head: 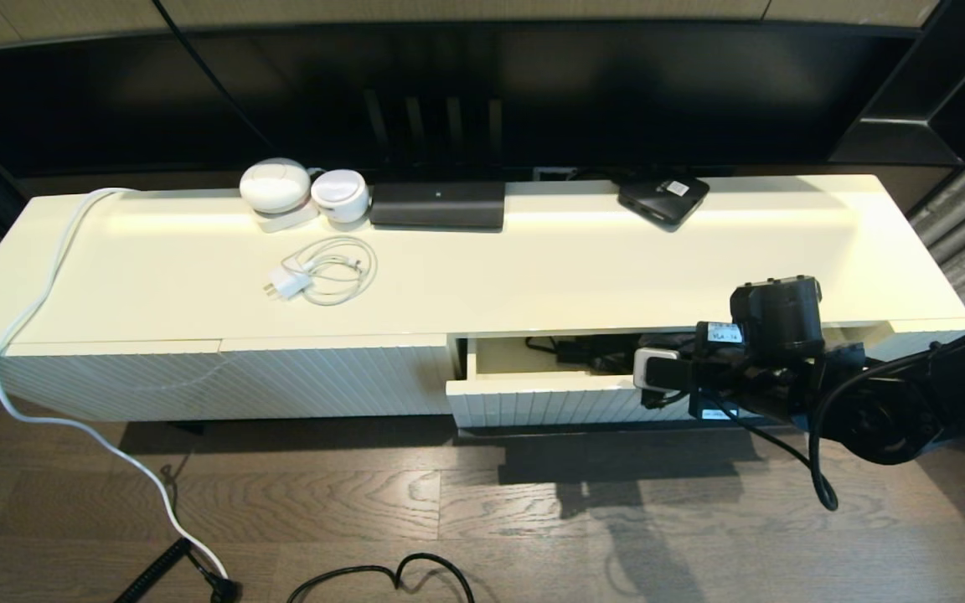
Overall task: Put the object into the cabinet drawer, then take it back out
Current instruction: Open the drawer
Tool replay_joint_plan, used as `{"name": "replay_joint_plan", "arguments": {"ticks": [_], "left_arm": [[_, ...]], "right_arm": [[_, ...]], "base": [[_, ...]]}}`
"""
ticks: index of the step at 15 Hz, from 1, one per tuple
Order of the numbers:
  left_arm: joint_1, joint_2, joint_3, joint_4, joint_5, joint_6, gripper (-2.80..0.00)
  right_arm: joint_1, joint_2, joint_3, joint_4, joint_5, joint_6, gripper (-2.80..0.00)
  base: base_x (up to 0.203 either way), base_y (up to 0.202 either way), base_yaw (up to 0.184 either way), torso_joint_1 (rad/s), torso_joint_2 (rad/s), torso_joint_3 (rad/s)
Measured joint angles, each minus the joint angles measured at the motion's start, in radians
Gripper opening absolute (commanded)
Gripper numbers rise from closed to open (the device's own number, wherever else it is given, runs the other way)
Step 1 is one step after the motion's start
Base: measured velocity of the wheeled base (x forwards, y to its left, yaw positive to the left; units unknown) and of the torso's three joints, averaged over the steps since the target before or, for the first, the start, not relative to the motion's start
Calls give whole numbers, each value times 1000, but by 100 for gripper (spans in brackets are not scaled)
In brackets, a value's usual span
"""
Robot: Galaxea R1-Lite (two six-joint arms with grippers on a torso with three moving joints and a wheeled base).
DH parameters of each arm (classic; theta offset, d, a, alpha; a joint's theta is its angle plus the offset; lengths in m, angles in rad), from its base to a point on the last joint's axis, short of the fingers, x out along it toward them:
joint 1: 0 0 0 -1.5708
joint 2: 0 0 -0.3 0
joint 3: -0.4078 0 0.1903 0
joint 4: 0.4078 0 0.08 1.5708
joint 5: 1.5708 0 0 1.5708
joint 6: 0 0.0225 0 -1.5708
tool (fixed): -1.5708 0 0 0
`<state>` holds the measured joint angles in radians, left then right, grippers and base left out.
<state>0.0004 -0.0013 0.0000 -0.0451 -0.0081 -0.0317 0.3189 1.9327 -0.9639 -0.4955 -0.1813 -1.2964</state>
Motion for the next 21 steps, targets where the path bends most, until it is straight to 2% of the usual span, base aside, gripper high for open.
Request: {"name": "replay_joint_plan", "arguments": {"ticks": [21], "left_arm": [[0,0,0,0,0,0,-280]], "right_arm": [[1,-73,215,-4,3,6,-280]], "base": [[0,0,0,0,0,0]]}}
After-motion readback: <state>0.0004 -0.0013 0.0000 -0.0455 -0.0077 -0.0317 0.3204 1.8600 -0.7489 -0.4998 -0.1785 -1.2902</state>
